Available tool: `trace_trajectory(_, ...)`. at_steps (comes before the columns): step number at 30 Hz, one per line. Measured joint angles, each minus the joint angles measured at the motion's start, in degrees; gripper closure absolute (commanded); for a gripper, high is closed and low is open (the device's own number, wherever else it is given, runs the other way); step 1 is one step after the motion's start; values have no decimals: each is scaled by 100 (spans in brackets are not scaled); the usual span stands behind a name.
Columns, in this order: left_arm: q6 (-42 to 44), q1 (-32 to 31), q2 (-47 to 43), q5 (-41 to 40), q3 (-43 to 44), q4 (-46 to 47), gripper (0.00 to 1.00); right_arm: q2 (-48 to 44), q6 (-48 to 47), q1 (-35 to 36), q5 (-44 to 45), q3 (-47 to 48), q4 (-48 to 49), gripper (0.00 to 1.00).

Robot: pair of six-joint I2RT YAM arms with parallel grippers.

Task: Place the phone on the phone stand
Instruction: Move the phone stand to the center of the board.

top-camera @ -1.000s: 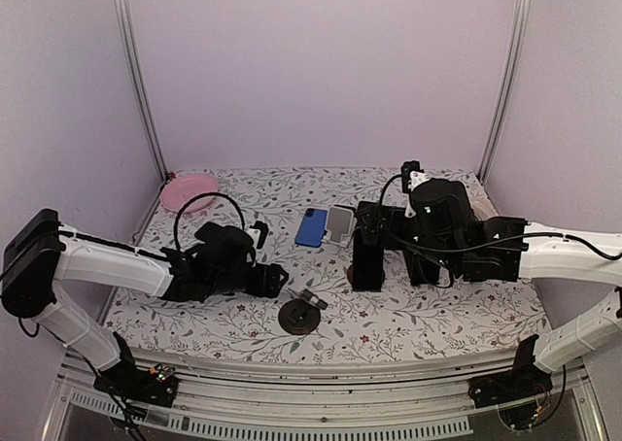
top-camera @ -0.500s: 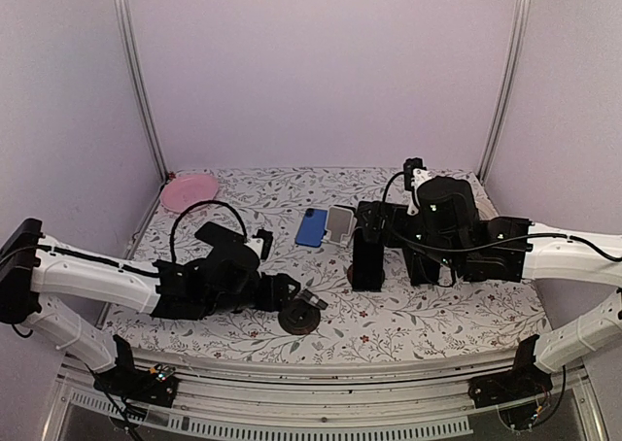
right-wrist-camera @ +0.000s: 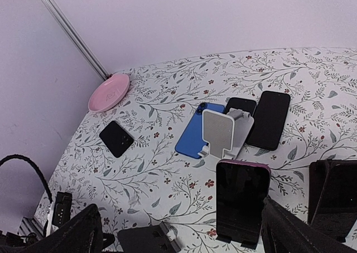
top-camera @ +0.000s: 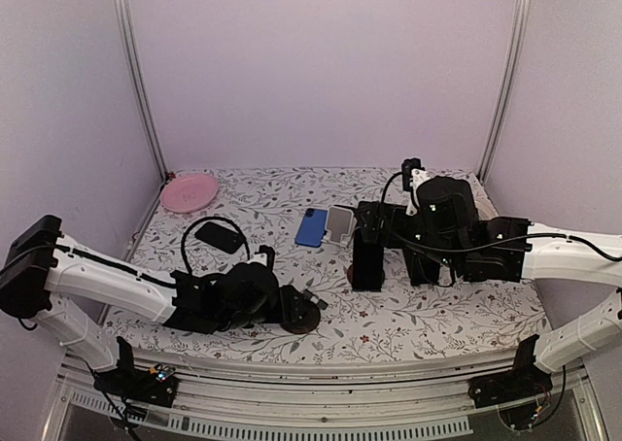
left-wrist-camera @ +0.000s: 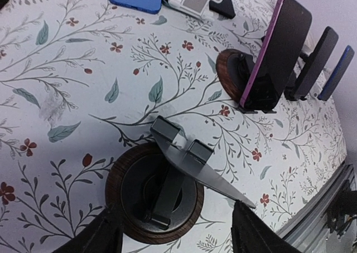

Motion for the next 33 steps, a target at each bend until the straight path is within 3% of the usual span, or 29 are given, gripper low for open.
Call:
trace_trajectory(13, -57, -39, 439, -264, 424, 24, 44, 0, 15, 0, -4, 0, 4, 1)
trace_trajectory(17, -39, -66, 581, -256, 527, 101, 54, 0, 15, 0, -20, 0, 7, 1)
trace_trajectory(27, 131, -63, 682, -422, 533, -120, 95, 107, 20, 0, -107, 0, 44, 1)
trace_trajectory(29, 179, -63, 684, -450, 546, -151, 99, 144, 20, 0, -133, 0, 44, 1)
trace_trajectory(33, 389, -35, 684, -468, 660, -256, 100, 184, 22, 0, -168, 2, 44, 1)
